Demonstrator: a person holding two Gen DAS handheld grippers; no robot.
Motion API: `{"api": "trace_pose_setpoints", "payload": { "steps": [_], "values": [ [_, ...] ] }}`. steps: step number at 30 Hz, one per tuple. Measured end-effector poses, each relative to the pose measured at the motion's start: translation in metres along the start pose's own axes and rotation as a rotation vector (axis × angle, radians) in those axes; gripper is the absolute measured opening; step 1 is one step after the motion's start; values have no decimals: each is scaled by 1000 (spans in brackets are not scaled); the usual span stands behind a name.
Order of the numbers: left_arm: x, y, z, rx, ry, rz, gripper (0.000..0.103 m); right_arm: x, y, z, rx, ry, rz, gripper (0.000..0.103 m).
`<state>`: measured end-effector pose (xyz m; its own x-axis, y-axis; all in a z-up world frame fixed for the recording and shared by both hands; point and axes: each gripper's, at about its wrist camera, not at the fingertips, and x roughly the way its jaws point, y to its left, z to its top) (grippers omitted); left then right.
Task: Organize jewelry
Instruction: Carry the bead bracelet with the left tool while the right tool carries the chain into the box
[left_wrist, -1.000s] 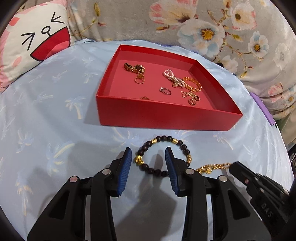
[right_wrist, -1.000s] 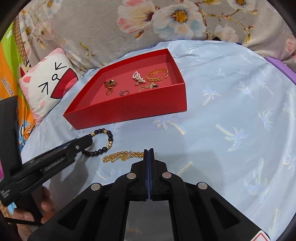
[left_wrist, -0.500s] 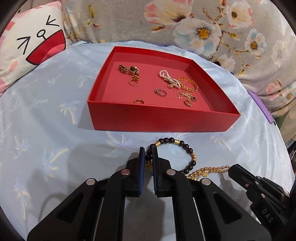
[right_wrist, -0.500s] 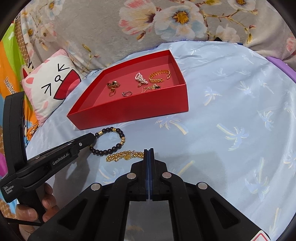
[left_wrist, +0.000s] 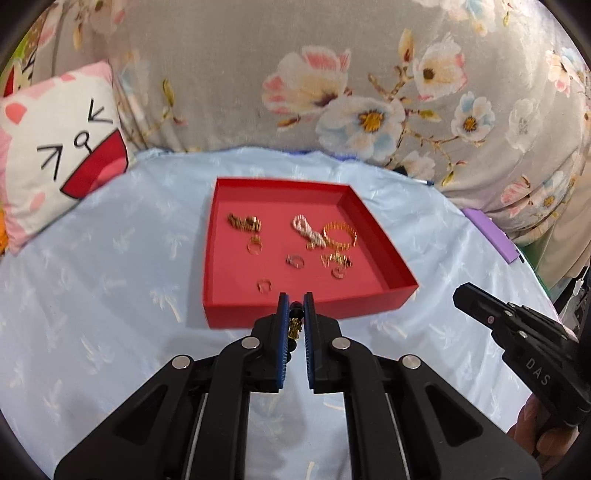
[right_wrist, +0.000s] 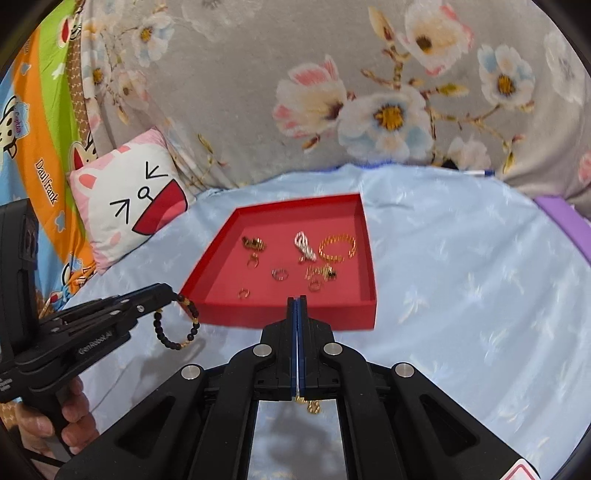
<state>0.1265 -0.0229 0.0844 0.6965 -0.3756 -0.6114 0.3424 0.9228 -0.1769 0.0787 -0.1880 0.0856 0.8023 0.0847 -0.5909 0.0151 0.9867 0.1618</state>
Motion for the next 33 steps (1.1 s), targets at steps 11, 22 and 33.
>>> {"api": "trace_pose_setpoints", "payload": {
  "steps": [11, 22, 33],
  "values": [
    [-3, 7, -3, -25, 3, -4, 7, 60, -14, -56, 15, 246, -15, 18],
    [8, 6, -15, -32, 38, -12, 7, 75, -12, -75, -16, 281, -36, 3],
    [5, 5, -10, -28, 22, -13, 7, 47, -11, -45, -20, 183, -39, 3]
  ]
}}
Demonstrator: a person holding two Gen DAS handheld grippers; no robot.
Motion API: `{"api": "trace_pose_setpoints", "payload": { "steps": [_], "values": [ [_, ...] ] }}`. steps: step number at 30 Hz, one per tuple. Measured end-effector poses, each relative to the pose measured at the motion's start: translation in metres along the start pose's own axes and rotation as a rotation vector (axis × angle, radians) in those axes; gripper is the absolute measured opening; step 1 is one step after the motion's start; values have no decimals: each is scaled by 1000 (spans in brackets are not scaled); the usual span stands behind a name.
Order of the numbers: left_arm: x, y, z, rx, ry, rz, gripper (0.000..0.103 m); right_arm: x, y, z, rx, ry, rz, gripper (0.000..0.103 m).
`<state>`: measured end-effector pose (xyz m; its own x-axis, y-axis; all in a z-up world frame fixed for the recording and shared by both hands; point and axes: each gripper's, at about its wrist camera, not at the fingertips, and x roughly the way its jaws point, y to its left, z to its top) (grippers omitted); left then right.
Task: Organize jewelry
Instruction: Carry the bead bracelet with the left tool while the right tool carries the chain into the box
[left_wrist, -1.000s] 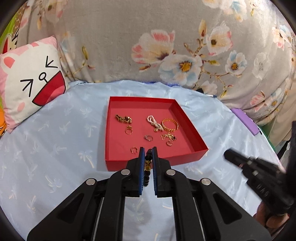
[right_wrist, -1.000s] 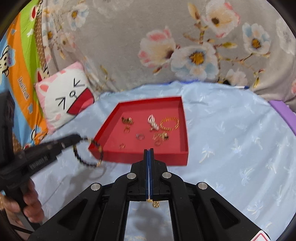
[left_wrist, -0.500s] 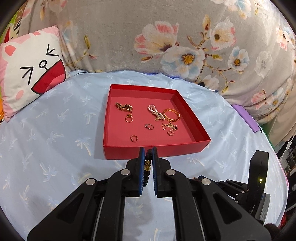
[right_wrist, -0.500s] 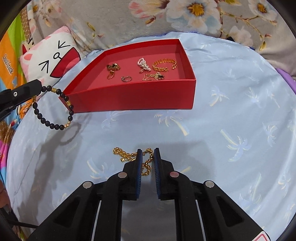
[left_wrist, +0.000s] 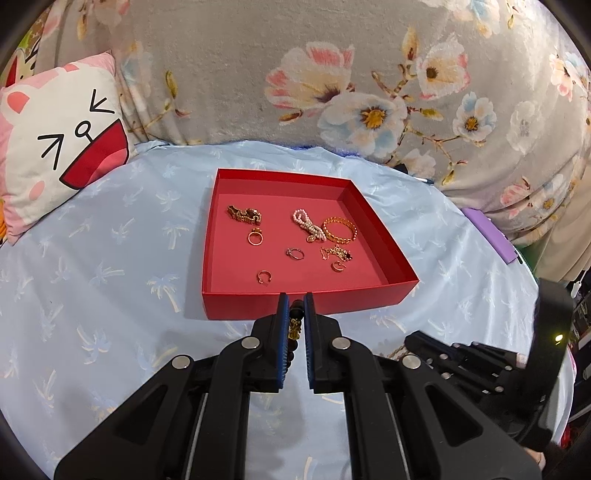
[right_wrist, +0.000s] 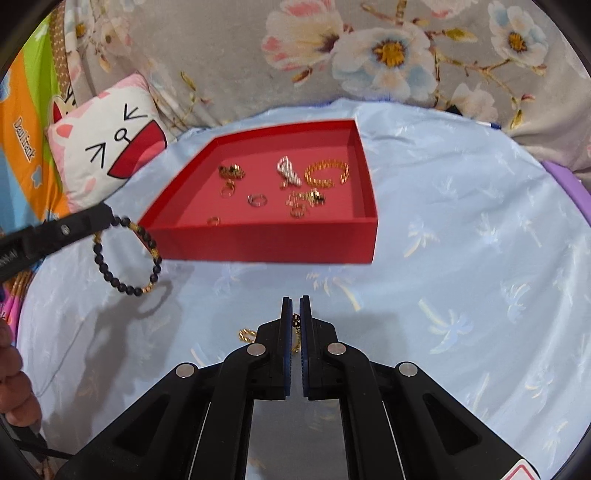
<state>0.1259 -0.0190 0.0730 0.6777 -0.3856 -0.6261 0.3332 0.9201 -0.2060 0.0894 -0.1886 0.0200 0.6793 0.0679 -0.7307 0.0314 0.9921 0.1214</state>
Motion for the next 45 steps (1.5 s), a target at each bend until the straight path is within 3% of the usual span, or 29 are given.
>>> {"api": "trace_pose_setpoints", "payload": {
  "steps": [11, 21, 31, 45],
  "values": [
    [-5, -3, 10, 15, -4, -9, 7, -39, 3, 40, -9, -102, 27, 3],
    [-7, -13, 72, 75, -73, -20, 7, -56, 11, 118, -52, -191, 61, 3],
    [47, 3, 114, 47, -31, -30, 7, 7, 19, 164, -39, -130, 110, 3],
    [121, 44, 99, -15, 98, 26, 7, 107, 35, 171, -33, -11, 130, 3]
  ]
}}
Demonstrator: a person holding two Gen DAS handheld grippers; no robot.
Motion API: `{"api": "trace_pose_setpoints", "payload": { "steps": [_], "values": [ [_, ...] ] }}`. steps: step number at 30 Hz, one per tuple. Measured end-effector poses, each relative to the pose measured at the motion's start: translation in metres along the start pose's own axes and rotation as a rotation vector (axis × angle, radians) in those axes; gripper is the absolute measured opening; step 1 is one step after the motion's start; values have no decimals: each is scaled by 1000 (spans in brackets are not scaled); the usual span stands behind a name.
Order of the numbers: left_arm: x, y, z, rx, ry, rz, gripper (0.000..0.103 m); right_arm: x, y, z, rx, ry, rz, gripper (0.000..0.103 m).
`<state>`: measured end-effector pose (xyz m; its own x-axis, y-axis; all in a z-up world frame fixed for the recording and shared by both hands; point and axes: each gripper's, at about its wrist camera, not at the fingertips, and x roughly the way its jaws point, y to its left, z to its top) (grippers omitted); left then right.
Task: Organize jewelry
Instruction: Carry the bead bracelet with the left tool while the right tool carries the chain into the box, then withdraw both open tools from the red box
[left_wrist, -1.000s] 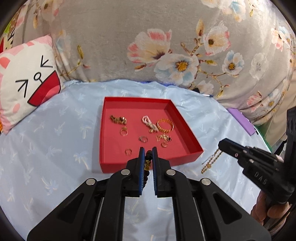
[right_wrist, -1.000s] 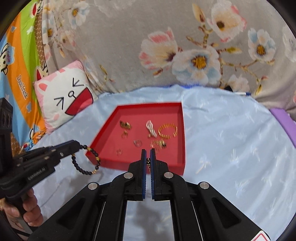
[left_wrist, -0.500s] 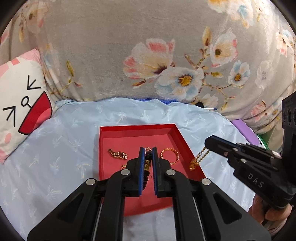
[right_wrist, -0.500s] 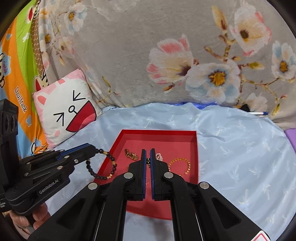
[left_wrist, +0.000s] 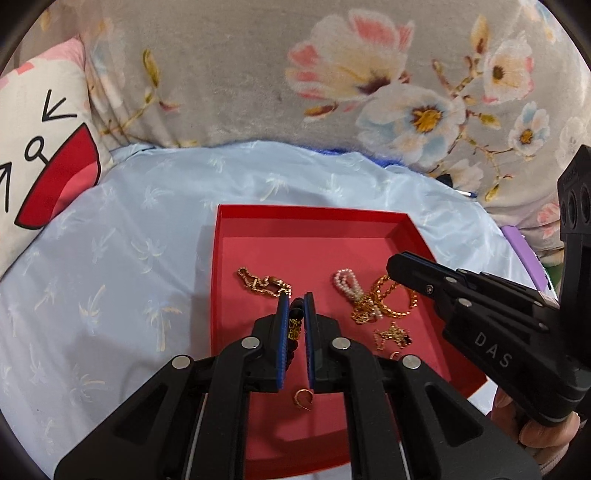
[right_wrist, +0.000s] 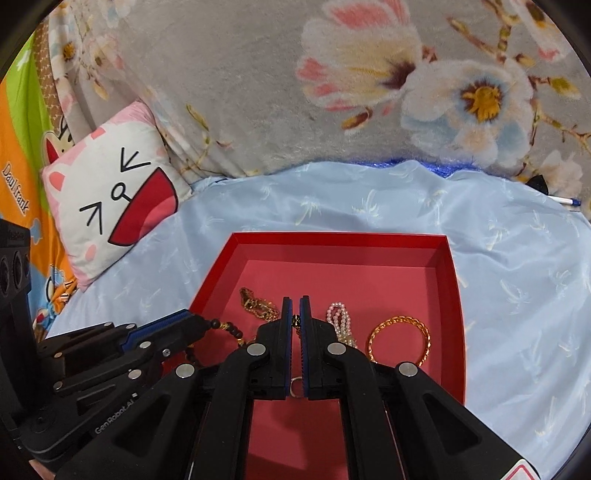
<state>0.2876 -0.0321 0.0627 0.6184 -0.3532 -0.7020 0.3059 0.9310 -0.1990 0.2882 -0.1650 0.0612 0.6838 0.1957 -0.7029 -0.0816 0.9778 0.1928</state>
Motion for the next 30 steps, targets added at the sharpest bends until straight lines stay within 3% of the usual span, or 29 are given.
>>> {"api": "trace_pose_setpoints", "payload": {
  "steps": [5, 9, 15, 17, 25, 30],
  "values": [
    [7, 9, 0, -23, -12, 17, 7, 15, -5, 0, 4, 5, 2, 4],
    [7, 13, 0, -39, -33, 28, 27, 10, -11, -1, 21, -32, -7, 8],
    [-8, 13, -3, -35, -65, 50, 31, -19, -17, -9, 21, -88, -35, 10],
    [-15, 11, -6, -30, -80, 60, 37, -32, -19, -17, 24, -104, -39, 16],
    [-46, -1, -36, -25, -121, 87, 37, -69, -18, -70, 36, -120, -75, 34],
    [-57, -19, -65, 0, -137, 124, 40, -81, -18, -103, 69, -108, -91, 40]
  ]
}}
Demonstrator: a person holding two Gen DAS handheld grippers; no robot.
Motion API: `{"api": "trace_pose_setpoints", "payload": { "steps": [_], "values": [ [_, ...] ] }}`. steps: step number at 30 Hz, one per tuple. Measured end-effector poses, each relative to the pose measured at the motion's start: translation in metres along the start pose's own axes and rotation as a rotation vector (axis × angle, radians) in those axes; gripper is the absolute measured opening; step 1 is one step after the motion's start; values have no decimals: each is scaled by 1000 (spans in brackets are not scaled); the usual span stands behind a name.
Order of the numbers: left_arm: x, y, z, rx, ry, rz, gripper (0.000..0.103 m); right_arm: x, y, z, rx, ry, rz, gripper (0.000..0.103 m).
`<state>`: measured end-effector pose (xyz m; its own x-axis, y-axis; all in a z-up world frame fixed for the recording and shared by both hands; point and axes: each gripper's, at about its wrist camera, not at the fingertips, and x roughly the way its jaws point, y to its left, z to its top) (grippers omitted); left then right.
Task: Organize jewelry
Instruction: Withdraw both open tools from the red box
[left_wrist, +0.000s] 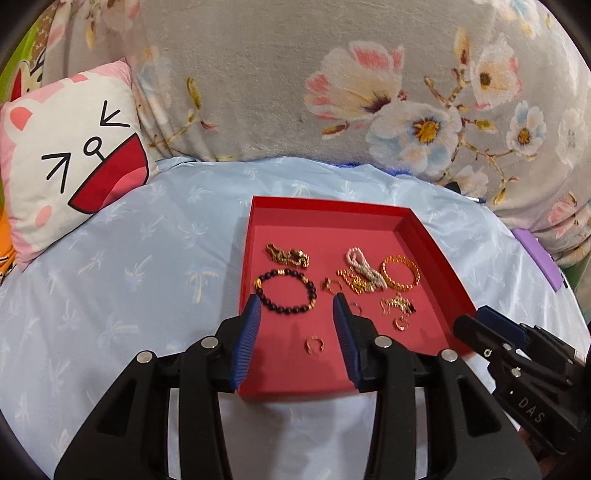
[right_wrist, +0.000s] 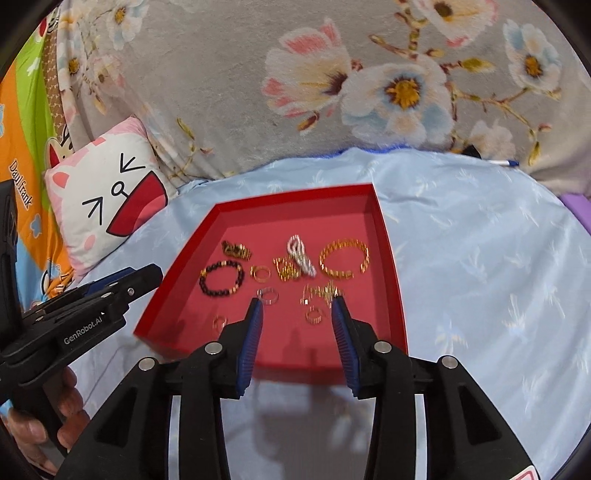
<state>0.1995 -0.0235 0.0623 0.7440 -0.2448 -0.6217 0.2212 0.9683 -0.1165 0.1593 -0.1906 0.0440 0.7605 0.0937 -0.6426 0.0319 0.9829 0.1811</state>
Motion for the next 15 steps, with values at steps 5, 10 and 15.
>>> {"api": "trace_pose_setpoints", "payload": {
  "steps": [5, 10, 15],
  "values": [
    [-6, -10, -21, -9, -5, 15, 46, -5, 1, -22, 16, 4, -61, 49],
    [-4, -17, -38, -10, -17, 53, 49, -8, 5, -36, 3, -32, -132, 59],
    [-2, -20, -51, -4, -18, 79, 51, -4, 9, -46, -26, -31, -161, 62]
  ]
}}
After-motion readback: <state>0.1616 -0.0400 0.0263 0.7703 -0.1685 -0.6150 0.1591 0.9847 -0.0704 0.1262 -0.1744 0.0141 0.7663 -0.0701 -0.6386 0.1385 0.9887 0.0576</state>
